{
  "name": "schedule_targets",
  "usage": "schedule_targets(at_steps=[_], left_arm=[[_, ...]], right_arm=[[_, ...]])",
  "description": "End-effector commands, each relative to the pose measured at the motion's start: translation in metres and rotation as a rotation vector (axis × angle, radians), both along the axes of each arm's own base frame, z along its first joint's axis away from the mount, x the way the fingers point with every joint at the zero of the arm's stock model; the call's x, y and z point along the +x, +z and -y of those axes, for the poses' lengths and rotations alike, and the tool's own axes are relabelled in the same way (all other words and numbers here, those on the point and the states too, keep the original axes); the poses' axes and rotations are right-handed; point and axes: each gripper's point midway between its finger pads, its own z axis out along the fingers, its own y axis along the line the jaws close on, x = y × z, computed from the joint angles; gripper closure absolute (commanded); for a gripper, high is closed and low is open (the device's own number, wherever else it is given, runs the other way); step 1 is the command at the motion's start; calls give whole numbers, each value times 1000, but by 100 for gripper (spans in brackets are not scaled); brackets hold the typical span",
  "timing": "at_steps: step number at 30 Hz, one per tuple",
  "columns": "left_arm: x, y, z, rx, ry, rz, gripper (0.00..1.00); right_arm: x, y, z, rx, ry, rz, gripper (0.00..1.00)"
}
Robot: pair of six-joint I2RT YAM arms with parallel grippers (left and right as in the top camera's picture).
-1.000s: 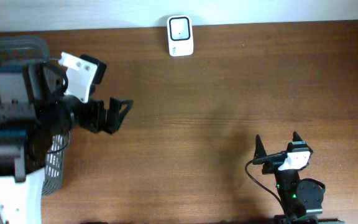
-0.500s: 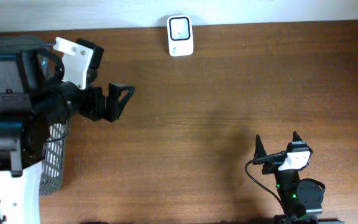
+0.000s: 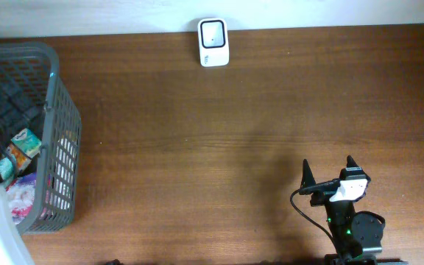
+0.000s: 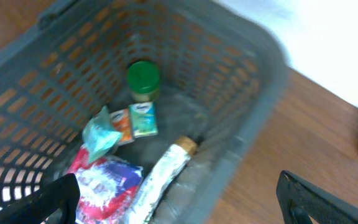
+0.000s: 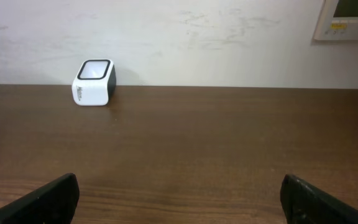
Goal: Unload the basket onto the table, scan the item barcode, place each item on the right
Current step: 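Reach the left gripper into the basket and grasp the red-purple pack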
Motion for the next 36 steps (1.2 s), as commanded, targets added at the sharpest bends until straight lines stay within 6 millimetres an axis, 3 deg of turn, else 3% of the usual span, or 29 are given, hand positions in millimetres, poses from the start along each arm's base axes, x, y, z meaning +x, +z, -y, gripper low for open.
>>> schedule_targets(at_steps=[1,4,6,8,12,13,16,20,24,25,29,32,35,36], left_arm=[[14,-49,-51,-80,144,-131,1],[13,-96,-74,-185,254,-250,1],[0,-115,-87,-247,343,-303,1],[-9,-117,-96,-281,411,-292,1],[-18,-135,-96,-285,433,-363,1],[-25,-140,-103,-277,543,-350,1],[-14,-168,-112,-288,599,-305,1],[-31,-234,-101,-355,668,-386,1],[-34,-267,-100,-360,669,-404,1],[-37,-280,-97,-371,671,-441,5],[-38,-301,-96,-391,674,-503,13],[-42,-323,-94,-412,677,-574,13],[-51,-345,-86,-443,679,-671,57],[-54,-346,-84,-448,679,-686,94]], right_arm=[[0,-3,0,-7,-1,-4,2],[0,-3,0,-7,-1,-4,2],[0,-3,0,-7,-1,-4,2],[0,-3,0,-7,-1,-4,1],[0,-4,0,-7,-1,-5,2],[0,-3,0,-7,-1,-4,2],[0,-3,0,-7,-1,-4,1],[0,-3,0,-7,-1,-4,1],[0,-3,0,-7,-1,-4,1],[0,-3,0,-7,-1,-4,1],[0,-4,0,-7,-1,-5,1],[0,-3,0,-7,-1,-4,2],[0,-4,0,-7,-1,-5,1],[0,-3,0,-7,-1,-4,1]])
